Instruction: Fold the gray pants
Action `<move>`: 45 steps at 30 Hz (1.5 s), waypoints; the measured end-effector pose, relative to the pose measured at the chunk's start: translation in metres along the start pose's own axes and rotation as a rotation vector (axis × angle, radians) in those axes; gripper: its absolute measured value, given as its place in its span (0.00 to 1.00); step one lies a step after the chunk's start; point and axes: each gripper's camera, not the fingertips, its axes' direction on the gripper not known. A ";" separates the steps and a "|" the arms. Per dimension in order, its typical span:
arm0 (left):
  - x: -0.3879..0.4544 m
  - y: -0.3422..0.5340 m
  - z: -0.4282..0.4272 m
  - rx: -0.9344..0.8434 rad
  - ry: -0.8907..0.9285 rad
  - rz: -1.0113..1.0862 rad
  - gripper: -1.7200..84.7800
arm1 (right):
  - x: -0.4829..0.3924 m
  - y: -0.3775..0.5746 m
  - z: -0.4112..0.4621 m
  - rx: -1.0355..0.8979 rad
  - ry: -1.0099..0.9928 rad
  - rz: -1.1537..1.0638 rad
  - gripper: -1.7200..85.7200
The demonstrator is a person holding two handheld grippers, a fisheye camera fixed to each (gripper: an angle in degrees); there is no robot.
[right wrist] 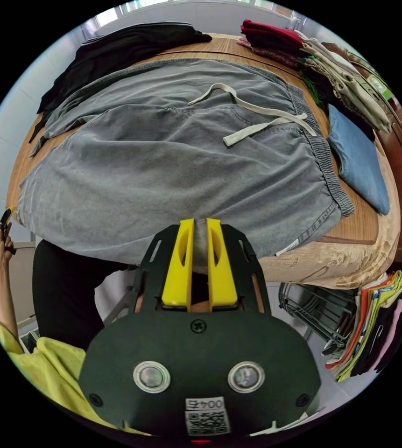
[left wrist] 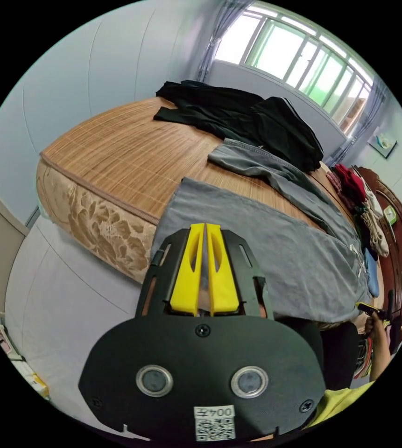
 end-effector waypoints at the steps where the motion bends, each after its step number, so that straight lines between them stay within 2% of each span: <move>1: 0.007 -0.015 0.004 0.004 0.010 0.028 0.03 | -0.002 0.002 0.000 0.002 0.015 0.002 0.09; 9: 0.067 -0.091 0.076 -0.114 -0.133 0.186 0.04 | 0.005 0.008 -0.004 -0.011 0.040 0.039 0.08; 14: 0.062 -0.136 0.096 -0.138 -0.108 0.164 0.04 | 0.011 0.020 -0.024 0.020 -0.036 0.063 0.05; 17: 0.058 -0.169 0.083 -0.192 -0.085 0.141 0.03 | 0.007 0.032 -0.037 0.068 -0.059 0.042 0.04; 19: 0.044 -0.179 0.043 -0.110 -0.038 0.147 0.03 | 0.012 0.042 -0.043 0.088 -0.124 0.041 0.04; 23: -0.020 -0.162 -0.031 -0.032 0.018 0.199 0.04 | 0.032 0.069 -0.041 0.133 -0.267 0.069 0.07; 26: -0.041 -0.126 -0.036 -0.117 0.063 0.289 0.04 | 0.035 0.088 -0.035 0.151 -0.333 0.054 0.10; 29: -0.036 -0.094 -0.033 -0.116 0.095 0.343 0.06 | 0.040 0.106 -0.031 0.191 -0.427 0.061 0.10; 32: -0.027 -0.080 -0.028 -0.081 0.120 0.360 0.08 | 0.039 0.118 -0.026 0.218 -0.442 0.034 0.10; 45: 0.004 -0.110 -0.002 -0.121 0.058 0.395 0.12 | 0.041 0.111 -0.001 0.182 -0.478 0.015 0.09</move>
